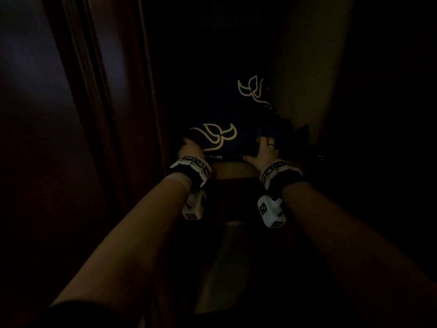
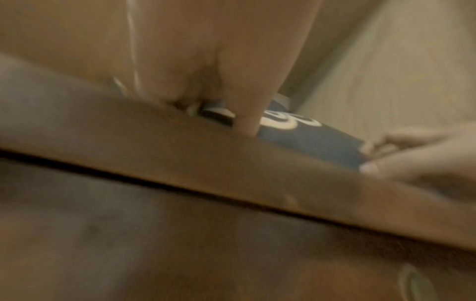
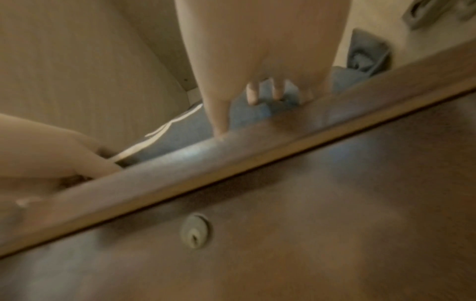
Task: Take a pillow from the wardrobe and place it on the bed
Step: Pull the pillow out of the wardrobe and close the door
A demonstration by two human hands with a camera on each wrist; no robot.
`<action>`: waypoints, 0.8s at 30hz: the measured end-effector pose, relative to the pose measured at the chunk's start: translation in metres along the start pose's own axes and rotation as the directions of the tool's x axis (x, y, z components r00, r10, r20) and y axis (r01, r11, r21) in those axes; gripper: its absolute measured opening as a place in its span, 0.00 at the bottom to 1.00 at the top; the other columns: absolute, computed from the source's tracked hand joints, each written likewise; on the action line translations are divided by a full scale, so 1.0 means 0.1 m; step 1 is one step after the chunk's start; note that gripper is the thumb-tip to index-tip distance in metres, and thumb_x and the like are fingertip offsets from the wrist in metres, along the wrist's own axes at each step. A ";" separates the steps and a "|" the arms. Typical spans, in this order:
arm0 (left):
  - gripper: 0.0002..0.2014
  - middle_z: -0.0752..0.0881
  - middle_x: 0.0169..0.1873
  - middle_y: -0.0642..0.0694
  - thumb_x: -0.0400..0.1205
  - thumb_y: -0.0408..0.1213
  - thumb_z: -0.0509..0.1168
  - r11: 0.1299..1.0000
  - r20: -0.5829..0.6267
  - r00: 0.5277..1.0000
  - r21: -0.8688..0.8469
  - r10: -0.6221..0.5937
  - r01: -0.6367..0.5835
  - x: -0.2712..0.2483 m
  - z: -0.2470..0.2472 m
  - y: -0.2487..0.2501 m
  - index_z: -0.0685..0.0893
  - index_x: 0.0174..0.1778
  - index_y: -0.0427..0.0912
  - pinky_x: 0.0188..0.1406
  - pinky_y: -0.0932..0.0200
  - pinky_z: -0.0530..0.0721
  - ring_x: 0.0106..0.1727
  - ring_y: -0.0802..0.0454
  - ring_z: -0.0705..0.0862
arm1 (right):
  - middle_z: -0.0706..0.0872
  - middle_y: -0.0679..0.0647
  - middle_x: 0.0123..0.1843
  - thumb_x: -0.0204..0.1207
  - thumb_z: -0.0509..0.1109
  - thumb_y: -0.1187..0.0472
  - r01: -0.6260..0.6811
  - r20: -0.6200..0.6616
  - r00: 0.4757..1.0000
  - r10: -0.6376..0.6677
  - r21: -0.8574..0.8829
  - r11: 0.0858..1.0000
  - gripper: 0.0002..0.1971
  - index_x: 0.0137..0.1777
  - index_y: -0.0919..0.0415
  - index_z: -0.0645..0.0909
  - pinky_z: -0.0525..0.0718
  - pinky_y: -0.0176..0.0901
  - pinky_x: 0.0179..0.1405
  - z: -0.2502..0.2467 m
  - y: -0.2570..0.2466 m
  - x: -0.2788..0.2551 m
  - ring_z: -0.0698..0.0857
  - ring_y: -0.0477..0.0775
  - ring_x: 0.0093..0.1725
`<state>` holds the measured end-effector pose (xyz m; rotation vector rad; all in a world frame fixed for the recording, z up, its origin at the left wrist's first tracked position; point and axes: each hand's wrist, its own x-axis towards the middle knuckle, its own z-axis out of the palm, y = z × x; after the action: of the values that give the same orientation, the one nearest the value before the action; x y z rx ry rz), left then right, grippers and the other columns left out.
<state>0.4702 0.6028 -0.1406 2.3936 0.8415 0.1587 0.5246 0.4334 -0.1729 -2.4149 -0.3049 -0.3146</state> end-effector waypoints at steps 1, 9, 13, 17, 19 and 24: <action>0.27 0.74 0.70 0.39 0.88 0.40 0.49 0.998 0.097 0.993 0.029 -0.066 0.064 -0.01 -0.05 -0.02 0.52 0.81 0.33 0.79 0.51 0.62 0.65 0.42 0.75 | 0.60 0.63 0.79 0.71 0.74 0.53 -0.006 0.002 1.000 0.006 -0.001 1.000 0.34 0.74 0.60 0.63 0.72 0.59 0.69 0.00 -0.01 -0.01 0.67 0.71 0.73; 0.17 0.87 0.52 0.35 0.84 0.37 0.53 0.923 -0.282 0.878 0.128 0.386 -0.364 -0.65 -0.12 -0.19 0.83 0.54 0.32 0.39 0.56 0.73 0.54 0.37 0.86 | 0.36 0.52 0.86 0.66 0.78 0.53 0.066 -0.068 0.995 -0.079 -0.170 0.983 0.54 0.82 0.40 0.42 0.48 0.74 0.78 -0.16 -0.11 -0.46 0.40 0.66 0.84; 0.16 0.87 0.49 0.33 0.82 0.37 0.54 0.846 -0.328 0.781 0.252 0.531 -0.470 -1.13 -0.25 -0.39 0.83 0.51 0.30 0.37 0.56 0.71 0.51 0.36 0.85 | 0.57 0.53 0.85 0.71 0.73 0.60 0.269 -0.123 0.942 -0.311 -0.273 0.924 0.37 0.79 0.51 0.62 0.46 0.65 0.80 -0.34 -0.19 -0.81 0.49 0.59 0.85; 0.17 0.87 0.51 0.31 0.82 0.36 0.54 0.852 -0.355 0.774 0.208 0.524 -0.481 -1.61 -0.36 -0.73 0.85 0.52 0.31 0.39 0.57 0.71 0.52 0.35 0.85 | 0.82 0.61 0.67 0.75 0.67 0.61 0.399 -0.073 0.888 -0.453 -0.366 0.841 0.21 0.69 0.61 0.75 0.70 0.50 0.68 -0.58 -0.30 -1.36 0.77 0.62 0.68; 0.16 0.87 0.50 0.30 0.82 0.36 0.54 0.871 -0.350 0.799 0.146 0.489 -0.469 -1.90 -0.37 -0.94 0.85 0.51 0.30 0.38 0.57 0.72 0.50 0.35 0.85 | 0.85 0.61 0.62 0.75 0.66 0.58 0.419 -0.070 0.879 -0.471 -0.353 0.836 0.17 0.63 0.62 0.79 0.73 0.49 0.61 -0.67 -0.36 -1.70 0.79 0.62 0.64; 0.16 0.86 0.52 0.31 0.82 0.36 0.54 0.892 -0.208 0.867 0.120 0.452 -0.436 -2.66 -0.28 -1.40 0.84 0.52 0.30 0.44 0.54 0.77 0.54 0.36 0.84 | 0.88 0.62 0.57 0.73 0.70 0.56 0.416 0.128 0.909 -0.396 -0.231 0.880 0.14 0.56 0.60 0.84 0.75 0.47 0.62 -0.78 -0.27 -2.51 0.84 0.63 0.60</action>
<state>0.1762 0.5435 -0.1761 2.6352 0.3761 0.6109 0.2684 0.3687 -0.1746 -2.6035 -0.8624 -0.4712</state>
